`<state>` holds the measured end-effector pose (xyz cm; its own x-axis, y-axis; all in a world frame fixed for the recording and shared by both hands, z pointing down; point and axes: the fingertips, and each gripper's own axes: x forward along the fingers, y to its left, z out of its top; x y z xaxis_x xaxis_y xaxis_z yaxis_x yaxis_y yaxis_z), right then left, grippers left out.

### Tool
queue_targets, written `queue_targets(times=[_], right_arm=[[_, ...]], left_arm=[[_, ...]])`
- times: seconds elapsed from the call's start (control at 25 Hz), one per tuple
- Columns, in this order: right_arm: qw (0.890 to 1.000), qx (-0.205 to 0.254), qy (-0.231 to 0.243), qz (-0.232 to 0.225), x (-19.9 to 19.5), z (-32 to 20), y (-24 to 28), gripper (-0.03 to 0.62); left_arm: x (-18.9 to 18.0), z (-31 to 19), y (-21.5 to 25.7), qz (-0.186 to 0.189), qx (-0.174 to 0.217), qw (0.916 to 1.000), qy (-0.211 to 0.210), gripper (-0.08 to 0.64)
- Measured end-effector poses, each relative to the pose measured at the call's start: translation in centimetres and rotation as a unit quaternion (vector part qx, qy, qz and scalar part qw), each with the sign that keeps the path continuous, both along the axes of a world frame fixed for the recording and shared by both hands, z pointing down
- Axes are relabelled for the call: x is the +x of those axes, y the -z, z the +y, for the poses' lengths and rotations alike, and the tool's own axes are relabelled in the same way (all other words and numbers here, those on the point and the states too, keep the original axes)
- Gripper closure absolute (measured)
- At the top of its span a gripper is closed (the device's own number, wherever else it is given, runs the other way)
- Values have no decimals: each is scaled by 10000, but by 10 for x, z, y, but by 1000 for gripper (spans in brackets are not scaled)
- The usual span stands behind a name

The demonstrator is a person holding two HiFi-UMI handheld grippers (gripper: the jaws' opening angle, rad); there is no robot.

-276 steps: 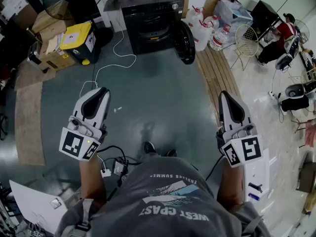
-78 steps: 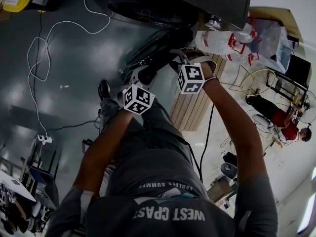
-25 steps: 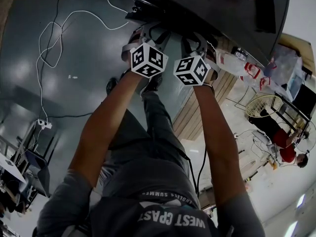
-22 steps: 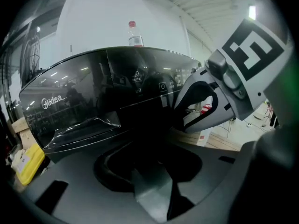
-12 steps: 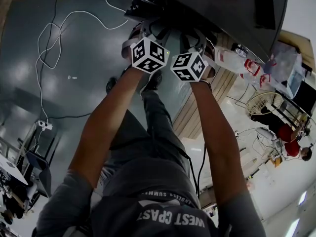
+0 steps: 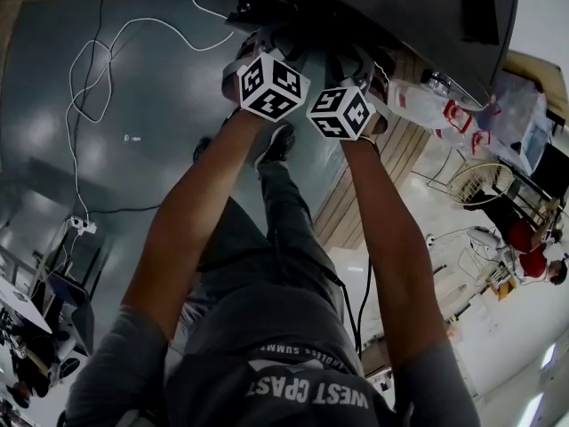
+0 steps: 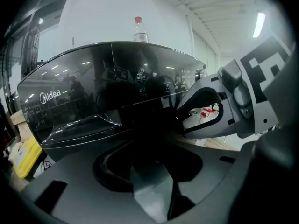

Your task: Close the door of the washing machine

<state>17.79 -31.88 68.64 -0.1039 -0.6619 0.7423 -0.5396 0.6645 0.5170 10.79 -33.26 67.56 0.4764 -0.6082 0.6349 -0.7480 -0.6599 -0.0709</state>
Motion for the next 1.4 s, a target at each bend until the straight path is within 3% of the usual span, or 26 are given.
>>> queue_targets(times=[0.28, 0.44, 0.64, 0.72, 1.08, 1.4], right_arm=[[9991, 168, -395, 12, 1, -2, 2, 375], [9990, 186, -391, 62, 0, -3, 3, 374], [9994, -172, -262, 133, -1, -2, 1, 382], [9991, -310, -273, 73, -3, -3, 5, 389], [9982, -99, -438, -406, -26, 9, 62, 465], [9904, 555, -503, -1165, -41, 25, 159, 492]], left_arm=[[1, -3, 0, 106, 228, 9996, -129, 374], [-1, -4, 1, 124, 351, 9991, -224, 374], [-4, -2, 2, 92, 176, 9993, -303, 384], [-7, -2, 9, 107, 142, 9992, -354, 420], [-46, 7, 74, 20, 619, 9974, -356, 483], [-100, 32, 157, 211, 1017, 9945, -114, 494]])
